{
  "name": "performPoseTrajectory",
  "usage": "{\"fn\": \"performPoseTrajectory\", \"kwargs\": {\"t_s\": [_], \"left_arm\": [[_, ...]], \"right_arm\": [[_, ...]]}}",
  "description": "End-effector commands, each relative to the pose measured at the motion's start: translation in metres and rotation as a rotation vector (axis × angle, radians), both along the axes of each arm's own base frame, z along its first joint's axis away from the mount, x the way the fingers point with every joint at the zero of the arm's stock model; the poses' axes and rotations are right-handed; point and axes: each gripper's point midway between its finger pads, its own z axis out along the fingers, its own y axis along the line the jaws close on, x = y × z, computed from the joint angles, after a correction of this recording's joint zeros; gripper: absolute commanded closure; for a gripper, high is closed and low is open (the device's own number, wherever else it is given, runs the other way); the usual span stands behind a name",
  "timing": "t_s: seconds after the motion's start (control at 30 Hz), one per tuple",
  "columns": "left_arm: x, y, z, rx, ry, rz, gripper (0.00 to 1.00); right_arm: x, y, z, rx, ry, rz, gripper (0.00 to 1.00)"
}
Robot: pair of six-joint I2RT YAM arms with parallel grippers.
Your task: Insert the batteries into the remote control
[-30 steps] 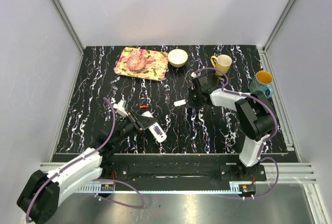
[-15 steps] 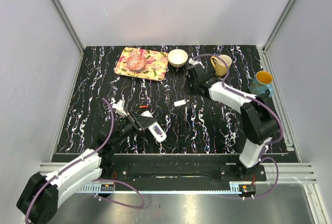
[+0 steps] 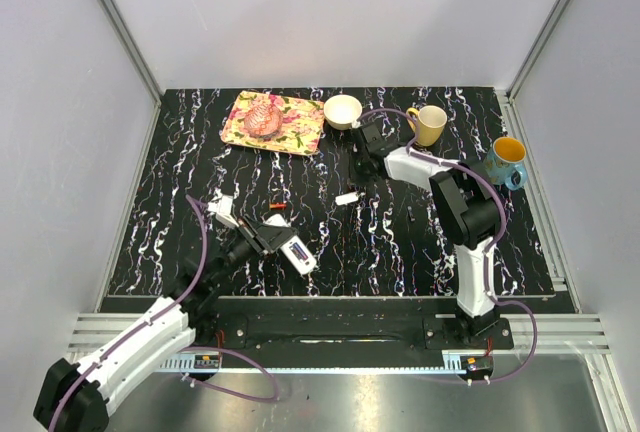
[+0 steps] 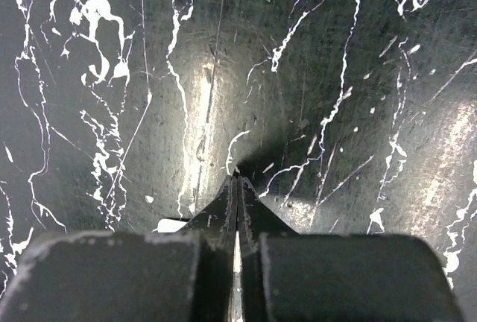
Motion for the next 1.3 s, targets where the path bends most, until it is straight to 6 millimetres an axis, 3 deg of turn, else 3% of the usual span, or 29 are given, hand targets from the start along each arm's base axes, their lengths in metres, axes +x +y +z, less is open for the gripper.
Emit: {"fn": "performPoseTrajectory", "kwargs": {"t_s": [0.0,0.2,0.33,0.4,0.43,0.6,0.7,0.77,0.8,0.93,1.03,1.27], "left_arm": [[0.007,0.004,0.015,-0.009,-0.053,0.036,1.0],[0.008,0.0,0.015,0.001,-0.038,0.019,1.0],[0.009,-0.001,0.015,0.0,-0.026,0.022,1.0],[0.009,-0.001,0.014,0.002,-0.024,0.023,1.0],[0.01,-0.001,0.014,0.002,-0.024,0.025,1.0],[0.012,-0.003,0.01,0.0,0.003,0.023,1.0],[0.012,-0.005,0.009,-0.005,0.019,0.014,1.0],[0.012,-0.005,0.01,-0.007,0.019,0.011,1.0],[0.012,-0.005,0.011,-0.006,0.016,0.014,1.0],[0.013,-0.001,0.011,-0.008,0.014,0.036,1.0],[0.014,0.002,0.011,-0.012,0.009,0.053,1.0],[0.012,0.001,0.011,-0.015,0.003,0.048,1.0]], "right_arm": [[-0.008,0.004,0.008,0.04,0.004,0.026,1.0],[-0.042,-0.008,-0.007,0.016,0.061,0.015,1.0],[-0.081,-0.027,-0.031,-0.061,0.111,0.001,1.0],[-0.088,-0.031,-0.029,-0.062,0.1,-0.035,1.0],[-0.101,-0.032,-0.034,-0.068,0.115,-0.03,1.0],[-0.115,-0.01,-0.022,-0.007,0.091,0.007,1.0],[-0.11,-0.012,-0.006,-0.019,0.064,-0.024,1.0],[-0.101,-0.023,0.011,-0.05,0.005,-0.077,0.92],[-0.098,-0.025,0.017,-0.055,-0.016,-0.087,0.78],[-0.093,-0.019,0.044,-0.017,-0.057,-0.062,0.51],[-0.098,-0.001,0.053,0.047,-0.04,0.015,0.44],[-0.111,0.027,0.033,0.026,0.047,0.193,0.42]]}}
